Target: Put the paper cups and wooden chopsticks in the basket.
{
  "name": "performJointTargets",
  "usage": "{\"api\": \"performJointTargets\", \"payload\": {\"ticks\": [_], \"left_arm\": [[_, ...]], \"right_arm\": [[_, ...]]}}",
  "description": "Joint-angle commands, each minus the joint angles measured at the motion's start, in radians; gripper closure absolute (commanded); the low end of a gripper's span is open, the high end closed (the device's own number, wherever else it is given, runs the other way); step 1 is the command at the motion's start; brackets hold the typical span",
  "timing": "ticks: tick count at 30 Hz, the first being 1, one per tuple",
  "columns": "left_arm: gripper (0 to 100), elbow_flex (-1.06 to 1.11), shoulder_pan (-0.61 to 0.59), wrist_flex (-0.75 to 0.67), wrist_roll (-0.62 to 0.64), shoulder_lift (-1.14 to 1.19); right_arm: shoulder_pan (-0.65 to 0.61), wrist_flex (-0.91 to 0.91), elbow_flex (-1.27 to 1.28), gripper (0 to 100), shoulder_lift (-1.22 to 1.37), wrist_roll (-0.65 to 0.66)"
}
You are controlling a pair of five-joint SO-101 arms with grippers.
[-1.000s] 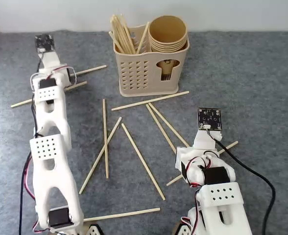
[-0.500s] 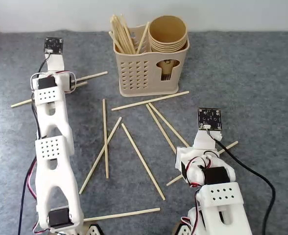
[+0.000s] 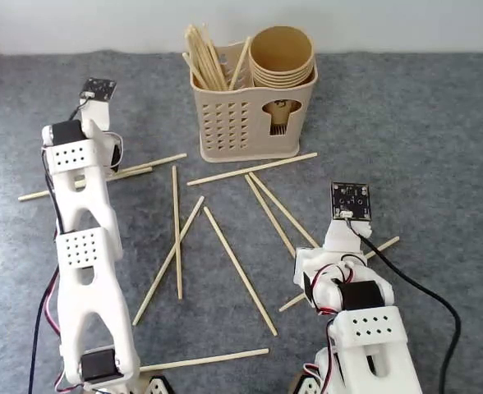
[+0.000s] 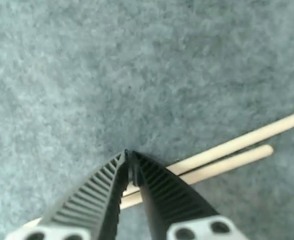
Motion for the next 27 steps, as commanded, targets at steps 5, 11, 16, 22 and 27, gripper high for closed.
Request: {"api": "performJointTargets", "payload": {"ticks": [5,11,16,22,27], "left_arm": [[99,-0.096,-0.046,0.046,-0.118,-0.101],[98,-0.091,-0.012,-0.071,-0.083,-0.150],[98,-0.091,-0.002,-0.241,-0.015,-0.051],[98,-0.094,0.005,-0.064,-0.284,0.029],[98,-0.091,-0.014,0.046,-0.460,-0.025]], "right_arm": [[-0.005,-0.018,-0.006,99.1,-0.016,0.011],[-0.005,-0.018,-0.006,99.1,-0.016,0.011],[-0.005,-0.018,-0.006,99.1,-0.016,0.011],[-0.005,-0.018,-0.006,99.1,-0.016,0.011],[-0.005,-0.018,-0.006,99.1,-0.016,0.011]]}}
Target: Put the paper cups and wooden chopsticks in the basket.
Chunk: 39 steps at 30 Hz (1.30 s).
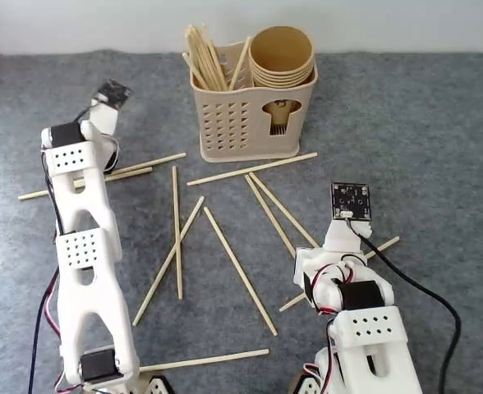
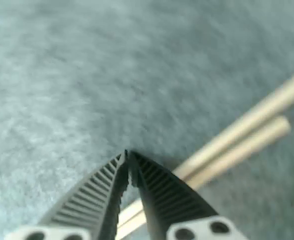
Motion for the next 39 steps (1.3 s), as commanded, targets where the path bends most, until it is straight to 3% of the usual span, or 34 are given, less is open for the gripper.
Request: {"api": "performJointTargets", "payload": {"ticks": [1,9,19,31,37,39], "left_arm": [[98,-0.085,-0.025,0.080,-0.064,-0.063],[98,0.050,-0.064,0.081,-0.068,-0.167],[98,0.627,-0.038,0.080,-0.189,-0.420],[98,1.291,0.095,0.075,-0.259,-0.994],[98,1.366,0.130,-0.025,-0.261,-1.082],[93,1.368,0.127,-0.078,-0.259,-1.051]], "right_arm": [[-0.005,-0.016,-0.006,99.1,-0.016,0.011],[-0.005,-0.016,-0.006,99.1,-0.016,0.011],[-0.005,-0.016,-0.006,99.1,-0.016,0.011],[-0.005,-0.016,-0.006,99.1,-0.016,0.011],[-0.005,-0.016,-0.006,99.1,-0.016,0.011],[-0.005,-0.016,-0.006,99.1,-0.016,0.011]]}}
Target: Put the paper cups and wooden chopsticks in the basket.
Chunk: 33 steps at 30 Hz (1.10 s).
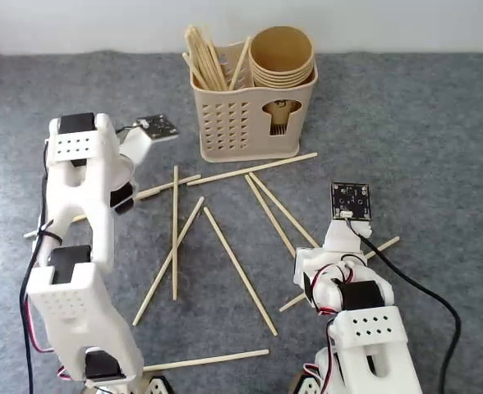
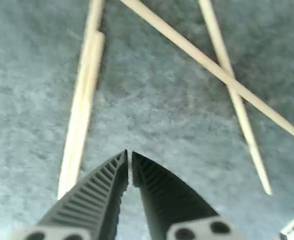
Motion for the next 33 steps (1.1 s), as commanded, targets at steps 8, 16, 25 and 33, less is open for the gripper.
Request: {"api": "performJointTargets", "payload": {"ticks": [8,16,25,33], "left_arm": [[84,-0.008,-0.017,-0.282,-0.020,0.107],[84,-0.093,-0.029,-0.354,-0.052,0.218],[90,-0.369,-0.044,-0.143,-0.071,0.453],[99,-0.636,-0.052,0.089,-0.095,0.535]], "right_arm": [[-0.005,-0.016,-0.006,99.1,-0.016,0.011],[-0.005,-0.016,-0.006,99.1,-0.016,0.011],[-0.005,-0.016,-0.006,99.1,-0.016,0.011],[-0.005,-0.016,-0.006,99.1,-0.016,0.011]]}}
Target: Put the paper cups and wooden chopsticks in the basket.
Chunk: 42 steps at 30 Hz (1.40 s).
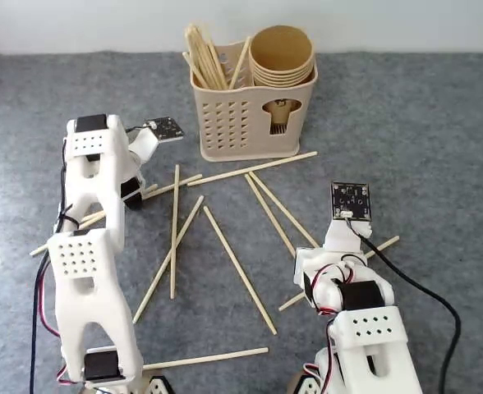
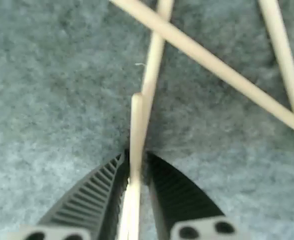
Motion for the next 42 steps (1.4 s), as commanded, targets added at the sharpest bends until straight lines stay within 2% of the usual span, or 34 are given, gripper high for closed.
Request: {"api": "performJointTargets", "payload": {"ticks": [1,6,11,26,32,38,42], "left_arm": [[99,-0.113,-0.041,0.034,0.002,0.000],[99,-0.108,-0.081,0.034,0.011,-0.063],[99,0.007,-0.115,0.034,0.008,-0.175],[99,0.329,-0.094,0.018,0.011,-0.758],[99,0.352,-0.091,-0.080,0.169,-0.899],[99,0.351,0.048,-0.144,0.304,-1.023],[99,0.351,0.157,-0.255,0.428,-1.112]], "right_arm": [[-0.005,-0.016,-0.006,99.1,-0.016,0.011],[-0.005,-0.016,-0.006,99.1,-0.016,0.011],[-0.005,-0.016,-0.006,99.1,-0.016,0.011],[-0.005,-0.016,-0.006,99.1,-0.016,0.011],[-0.005,-0.016,-0.006,99.1,-0.016,0.011],[-0.005,-0.016,-0.005,99.1,-0.016,0.011],[-0.005,-0.016,-0.005,99.1,-0.016,0.011]]}}
